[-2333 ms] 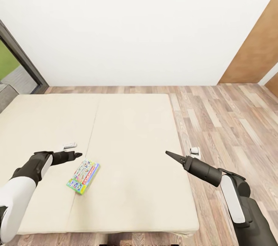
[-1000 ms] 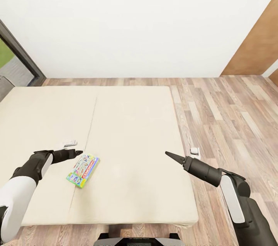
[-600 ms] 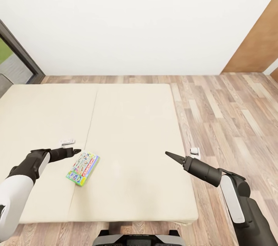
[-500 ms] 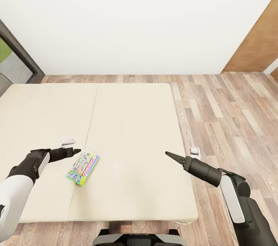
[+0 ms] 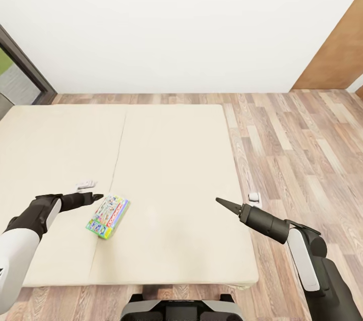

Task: Put all the toys in the child's room - the three board games (two on the bed and one on the table), the two jigsaw puzzles on the table, and the tennis ball on the table - inside the toy box on the table in the child's room.

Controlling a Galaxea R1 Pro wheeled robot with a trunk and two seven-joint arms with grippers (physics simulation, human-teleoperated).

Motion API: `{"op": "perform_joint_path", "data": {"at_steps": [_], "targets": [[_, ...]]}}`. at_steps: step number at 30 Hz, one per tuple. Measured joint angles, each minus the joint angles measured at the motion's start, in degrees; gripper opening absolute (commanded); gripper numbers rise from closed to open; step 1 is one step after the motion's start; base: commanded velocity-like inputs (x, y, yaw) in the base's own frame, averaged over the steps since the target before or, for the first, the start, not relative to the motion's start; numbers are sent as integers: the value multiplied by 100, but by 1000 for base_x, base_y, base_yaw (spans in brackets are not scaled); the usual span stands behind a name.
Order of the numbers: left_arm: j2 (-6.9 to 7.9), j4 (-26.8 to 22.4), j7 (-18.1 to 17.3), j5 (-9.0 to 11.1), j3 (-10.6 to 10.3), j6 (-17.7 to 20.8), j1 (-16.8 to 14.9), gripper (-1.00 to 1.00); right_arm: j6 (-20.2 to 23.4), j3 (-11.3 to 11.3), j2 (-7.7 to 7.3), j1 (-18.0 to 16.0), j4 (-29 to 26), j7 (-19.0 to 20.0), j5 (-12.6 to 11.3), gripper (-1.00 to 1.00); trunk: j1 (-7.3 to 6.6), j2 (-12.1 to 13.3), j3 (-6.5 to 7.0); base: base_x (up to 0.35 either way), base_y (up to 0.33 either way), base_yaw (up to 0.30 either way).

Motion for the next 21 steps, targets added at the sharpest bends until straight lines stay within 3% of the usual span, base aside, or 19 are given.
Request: {"op": "perform_joint_path", "data": {"at_steps": [7,21], "targets": [[37,-9,-236,-15,3,6,-7,100,0,0,0,0,0,-5,0,100,0,0,-66,0,0,0],[17,-183,-264,-11,7,7,-10,100,-2,0,0,0,0,-6,0,100,0,0,-198,0,0,0]]}}
